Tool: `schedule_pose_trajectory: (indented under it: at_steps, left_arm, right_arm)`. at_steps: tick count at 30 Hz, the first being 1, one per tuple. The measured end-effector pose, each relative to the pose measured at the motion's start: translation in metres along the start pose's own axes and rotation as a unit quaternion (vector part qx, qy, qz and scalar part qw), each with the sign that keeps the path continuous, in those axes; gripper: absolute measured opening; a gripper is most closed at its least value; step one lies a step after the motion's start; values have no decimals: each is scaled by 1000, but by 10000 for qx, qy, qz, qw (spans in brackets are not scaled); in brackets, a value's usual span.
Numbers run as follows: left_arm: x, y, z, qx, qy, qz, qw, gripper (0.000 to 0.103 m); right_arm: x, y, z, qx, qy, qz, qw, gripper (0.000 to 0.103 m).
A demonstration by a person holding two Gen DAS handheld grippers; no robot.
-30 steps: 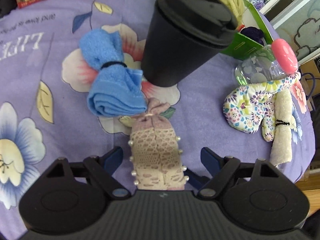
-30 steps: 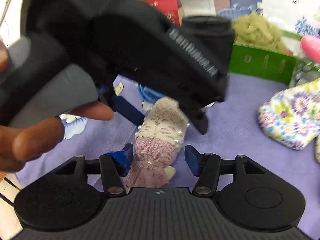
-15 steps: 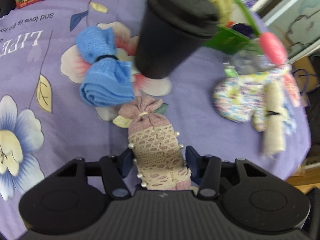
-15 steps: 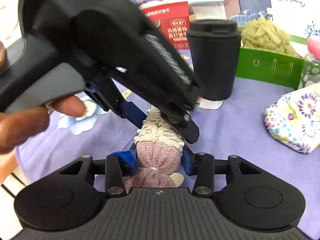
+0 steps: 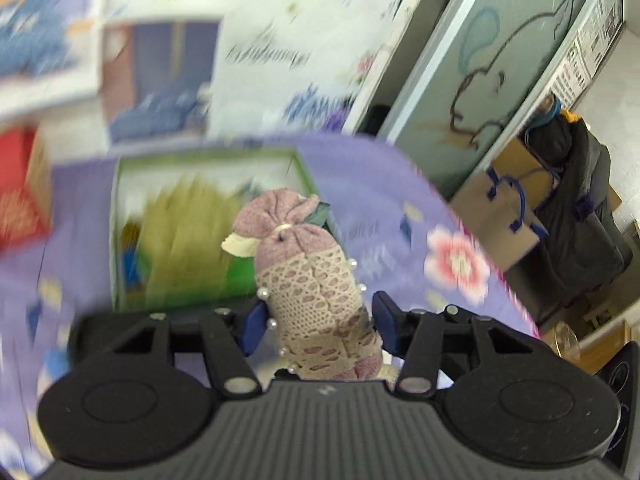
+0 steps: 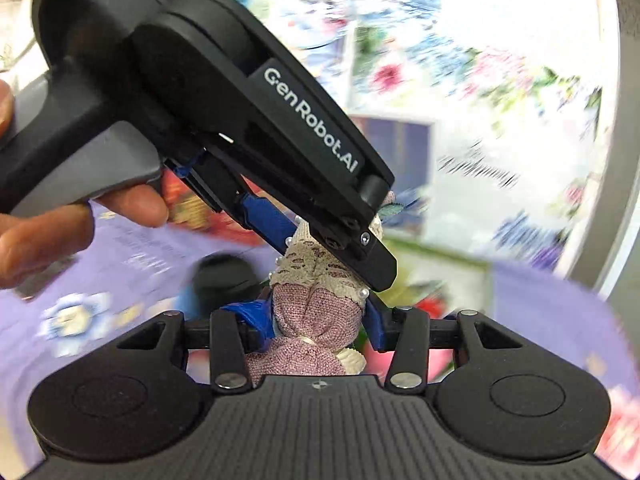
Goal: Organize soft objects
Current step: 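Carry the pink sachet into the green box and open both grippers, then grasp the blue towel bow with the left gripper while the right grasps the white fluffy roll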
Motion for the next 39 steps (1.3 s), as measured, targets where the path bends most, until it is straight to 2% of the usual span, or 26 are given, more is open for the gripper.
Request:
schedule_pose_trajectory:
  at_steps: [3, 6, 12, 14, 17, 20, 26, 31, 35, 39]
  left_arm:
    - [47, -16, -26, 124, -166, -125, 9997, 53]
    - [83, -17, -63, 244, -148, -107, 9995, 53]
    - [111, 12, -152, 469, 383, 151, 9980, 56]
    - [114, 22, -171, 668, 437, 169, 9967, 85]
    - [121, 39, -179, 1069, 231, 221, 9938, 88]
    - [125, 53, -173, 1052, 165, 409, 9935, 92]
    - [118, 59, -135, 1047, -4, 476, 9934, 92]
    - [101, 49, -91, 986, -185, 461, 9939, 92]
    - [86, 37, -47, 957, -439, 388, 9937, 92]
    - [65, 28, -1, 927, -720, 358, 9924, 92]
  right_arm:
    - [23, -51, -17, -110, 118, 79, 9998, 30]
    - [33, -97, -45, -56, 246, -36, 9997, 30]
    - [15, -147, -112, 168, 669, -264, 9973, 31]
    - [5, -158, -129, 197, 759, -490, 9957, 32]
    - [-4, -171, -143, 46, 839, -650, 9943, 32]
    - [-1, -178, -136, -36, 625, -753, 9952, 32]
    - [20, -176, -105, -141, 177, -980, 9949, 33]
    - [40, -147, -63, -289, -144, -947, 9950, 34]
    - [44, -127, -37, -373, -243, -844, 9954, 34]
    - [46, -90, -6, -426, -356, -670, 9962, 35]
Point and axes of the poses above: each gripper's, at about its wrist camera, not at the fingertips, and z roughly against the way its jaws point, y to its left, x to its top, the point moved 8 cm from there along -z, roughly the way its jaws point, and after that the axes turned 15 degrees about x, right-handed, at the moved point
